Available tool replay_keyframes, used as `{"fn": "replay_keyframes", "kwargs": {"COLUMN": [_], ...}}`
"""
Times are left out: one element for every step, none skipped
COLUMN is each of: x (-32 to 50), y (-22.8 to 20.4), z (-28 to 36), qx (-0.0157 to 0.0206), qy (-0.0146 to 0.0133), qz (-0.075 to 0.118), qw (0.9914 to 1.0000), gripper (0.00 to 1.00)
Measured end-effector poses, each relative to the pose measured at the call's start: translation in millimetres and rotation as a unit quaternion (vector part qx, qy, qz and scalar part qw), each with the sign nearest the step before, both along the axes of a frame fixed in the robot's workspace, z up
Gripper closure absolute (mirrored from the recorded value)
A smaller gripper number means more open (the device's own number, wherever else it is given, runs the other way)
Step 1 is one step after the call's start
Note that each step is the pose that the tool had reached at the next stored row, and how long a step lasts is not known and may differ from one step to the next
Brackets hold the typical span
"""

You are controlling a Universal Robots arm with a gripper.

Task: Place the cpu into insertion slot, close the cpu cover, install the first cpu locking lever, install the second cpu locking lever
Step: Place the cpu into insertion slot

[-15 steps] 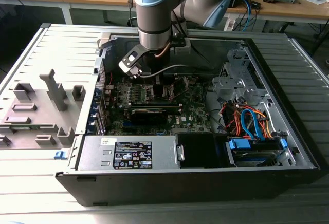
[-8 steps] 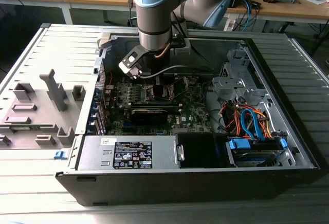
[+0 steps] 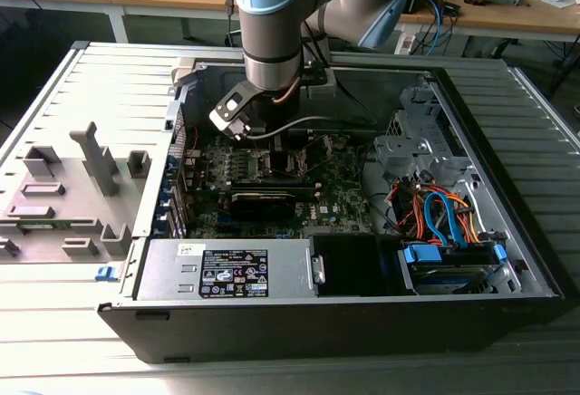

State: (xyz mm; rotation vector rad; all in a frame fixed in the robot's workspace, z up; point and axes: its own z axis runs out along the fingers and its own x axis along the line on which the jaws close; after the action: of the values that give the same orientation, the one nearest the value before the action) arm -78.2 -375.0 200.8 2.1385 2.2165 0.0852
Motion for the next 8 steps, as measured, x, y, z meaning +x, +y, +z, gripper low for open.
{"fn": "replay_keyframes", "kwargs": {"x": [0.0, 0.0, 0.0, 0.0, 0.0, 0.1, 0.2, 0.2], "y": [0.0, 0.0, 0.0, 0.0, 0.0, 0.0, 0.0, 0.0], "z": [0.0, 0.0, 0.0, 0.0, -0.1, -0.1, -0.1, -0.1], "qx": [0.0, 0.0, 0.0, 0.0, 0.0, 0.0, 0.0, 0.0], "qy": [0.0, 0.0, 0.0, 0.0, 0.0, 0.0, 0.0, 0.0], "qz": [-0.001, -0.001, -0.001, -0.001, -0.001, -0.001, -0.001, -0.001], "qw": [1.0, 1.0, 1.0, 1.0, 1.0, 1.0, 1.0, 1.0], "gripper": [0.47, 0.47, 0.47, 0.47, 0.47, 0.47, 0.47, 0.47]}}
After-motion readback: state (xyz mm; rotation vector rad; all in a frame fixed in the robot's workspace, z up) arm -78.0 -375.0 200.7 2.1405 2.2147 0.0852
